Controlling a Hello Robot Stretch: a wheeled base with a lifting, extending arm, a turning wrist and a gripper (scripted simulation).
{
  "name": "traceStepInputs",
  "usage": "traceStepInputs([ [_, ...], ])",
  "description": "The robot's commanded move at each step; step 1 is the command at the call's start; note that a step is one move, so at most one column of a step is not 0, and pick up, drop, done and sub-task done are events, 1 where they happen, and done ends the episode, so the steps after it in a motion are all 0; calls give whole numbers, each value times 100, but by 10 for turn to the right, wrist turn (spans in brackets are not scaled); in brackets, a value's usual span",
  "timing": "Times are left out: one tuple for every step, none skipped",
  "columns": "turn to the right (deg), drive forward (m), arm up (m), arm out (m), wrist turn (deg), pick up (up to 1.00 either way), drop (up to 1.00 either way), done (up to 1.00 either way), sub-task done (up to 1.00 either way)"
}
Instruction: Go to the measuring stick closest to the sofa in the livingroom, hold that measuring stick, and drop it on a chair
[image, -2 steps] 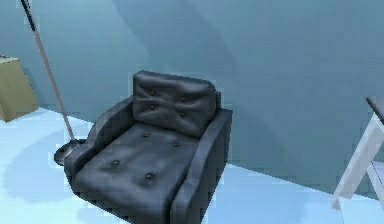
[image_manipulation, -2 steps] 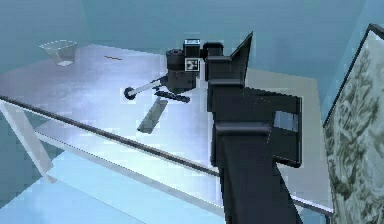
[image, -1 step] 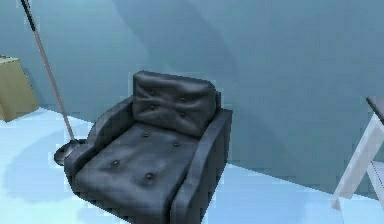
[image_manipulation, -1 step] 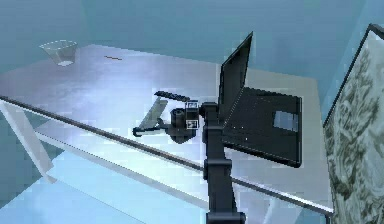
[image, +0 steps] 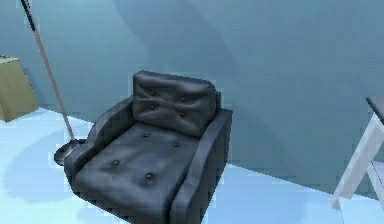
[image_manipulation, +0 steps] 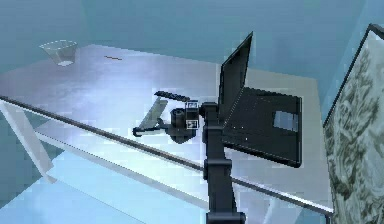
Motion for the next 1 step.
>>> traceStepInputs([
  [0, 0, 10, 0, 0, 0, 0, 0, 0],
])
